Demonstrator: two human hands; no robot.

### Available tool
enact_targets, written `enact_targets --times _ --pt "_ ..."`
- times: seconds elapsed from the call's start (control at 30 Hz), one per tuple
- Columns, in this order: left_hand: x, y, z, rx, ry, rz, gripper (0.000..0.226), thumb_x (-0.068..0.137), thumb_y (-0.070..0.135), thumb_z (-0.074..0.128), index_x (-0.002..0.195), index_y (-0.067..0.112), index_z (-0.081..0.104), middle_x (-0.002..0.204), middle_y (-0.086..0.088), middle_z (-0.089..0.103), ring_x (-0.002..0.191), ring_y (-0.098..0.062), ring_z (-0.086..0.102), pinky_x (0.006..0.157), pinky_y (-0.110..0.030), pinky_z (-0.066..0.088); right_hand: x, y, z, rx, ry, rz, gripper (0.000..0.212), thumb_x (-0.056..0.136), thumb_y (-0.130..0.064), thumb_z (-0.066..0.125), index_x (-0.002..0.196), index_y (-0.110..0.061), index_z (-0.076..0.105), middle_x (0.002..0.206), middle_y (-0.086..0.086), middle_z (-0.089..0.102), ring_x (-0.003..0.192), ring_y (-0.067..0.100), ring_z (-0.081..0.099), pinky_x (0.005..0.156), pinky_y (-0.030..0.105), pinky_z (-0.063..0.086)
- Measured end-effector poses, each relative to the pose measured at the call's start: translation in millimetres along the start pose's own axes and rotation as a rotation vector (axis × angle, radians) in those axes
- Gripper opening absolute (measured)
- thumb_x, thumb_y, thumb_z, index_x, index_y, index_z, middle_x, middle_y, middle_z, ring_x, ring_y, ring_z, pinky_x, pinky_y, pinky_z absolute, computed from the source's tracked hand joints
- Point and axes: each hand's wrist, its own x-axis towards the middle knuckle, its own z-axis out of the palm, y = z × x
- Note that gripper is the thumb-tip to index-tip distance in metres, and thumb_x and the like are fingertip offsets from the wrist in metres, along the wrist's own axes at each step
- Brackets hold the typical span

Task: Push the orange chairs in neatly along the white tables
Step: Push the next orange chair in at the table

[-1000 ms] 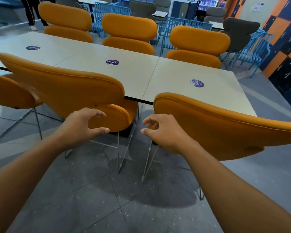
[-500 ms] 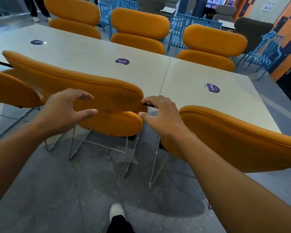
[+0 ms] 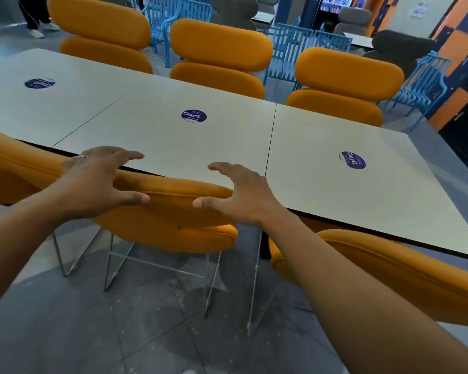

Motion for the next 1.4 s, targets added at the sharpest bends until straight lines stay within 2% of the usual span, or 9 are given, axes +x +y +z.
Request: enact_targets --times 0.17,0.27,0.33,0.43,0.57,0.7,0.93,1.13,1.4 --pt "29 -26 10 0.096 -0.116 0.023 0.086 0.063 0.073 0.065 0.139 0.044 0.037 0.132 0.003 0.053 0.128 -0.024 0.042 0.11 -0.055 0.026 22 -3 10 0.039 -0.159 0.055 0.077 0.075 -0.07 0.071 0.141 -0.039 0.047 0.136 -0.005 0.059 0.119 0.021 0.056 0.1 0.05 0.049" --pt "39 -36 12 0.066 -0.217 0.087 0.076 0.062 0.075 0.063 0.13 0.045 0.047 0.098 0.02 0.057 0.099 -0.012 0.054 0.104 -0.048 0.033 32 -8 19 -0.021 -0.196 0.08 0.07 0.075 -0.071 0.07 0.134 -0.039 0.053 0.128 -0.009 0.062 0.113 0.018 0.057 0.097 0.048 0.049" --pt "46 -40 9 0.011 -0.276 0.136 0.075 0.057 0.079 0.062 0.123 0.047 0.05 0.092 0.024 0.056 0.087 -0.004 0.053 0.095 -0.044 0.042 36 -12 25 -0.084 -0.214 0.105 0.068 0.072 -0.074 0.07 0.129 -0.039 0.056 0.121 -0.01 0.064 0.109 0.018 0.058 0.096 0.048 0.048" --pt "52 -41 6 -0.023 -0.31 0.222 0.085 0.048 0.086 0.052 0.124 0.048 0.05 0.096 0.025 0.055 0.088 -0.003 0.053 0.089 -0.039 0.047 38 -20 31 -0.23 -0.188 0.16 0.069 0.064 -0.079 0.071 0.117 -0.038 0.057 0.106 -0.01 0.064 0.098 0.017 0.056 0.088 0.041 0.043" --pt "58 -61 5 0.019 -0.31 0.373 0.076 0.065 0.077 0.06 0.133 0.048 0.043 0.117 0.018 0.061 0.097 -0.007 0.051 0.091 -0.037 0.044 45 -48 48 -0.404 -0.118 0.253 0.068 0.057 -0.083 0.071 0.101 -0.034 0.052 0.096 -0.009 0.061 0.094 0.019 0.056 0.088 0.043 0.037" --pt "61 -84 3 0.034 -0.296 0.459 0.073 0.071 0.069 0.064 0.136 0.052 0.036 0.121 0.018 0.059 0.101 -0.008 0.048 0.088 -0.036 0.038 44 -70 63 -0.448 -0.037 0.356 0.078 0.052 -0.087 0.069 0.111 -0.037 0.055 0.103 -0.007 0.062 0.102 0.022 0.056 0.094 0.048 0.04" --pt "56 -141 -4 0.267 -0.118 0.286 0.084 0.058 0.083 0.06 0.133 0.047 0.041 0.135 0.006 0.049 0.127 -0.028 0.039 0.104 -0.054 0.023 40 -80 69 -0.434 0.071 0.442 0.086 0.046 -0.09 0.068 0.114 -0.039 0.059 0.104 -0.006 0.062 0.102 0.022 0.056 0.091 0.045 0.044" --pt "43 -171 2 0.191 0.072 0.186 0.085 0.05 0.075 0.073 0.121 0.033 0.054 0.119 -0.005 0.056 0.118 -0.036 0.044 0.103 -0.051 0.019 41 -79 68 -0.425 0.065 0.442 0.086 0.04 -0.095 0.059 0.105 -0.039 0.06 0.095 -0.01 0.061 0.093 0.018 0.057 0.087 0.042 0.045" --pt "45 -171 3 0.172 0.088 0.195 0.077 0.048 0.075 0.075 0.11 0.033 0.056 0.104 0.0 0.056 0.105 -0.033 0.05 0.097 -0.049 0.023 34 -77 75 -0.423 0.146 0.415 0.087 0.041 -0.096 0.061 0.104 -0.035 0.061 0.092 -0.009 0.063 0.088 0.019 0.059 0.086 0.041 0.047"
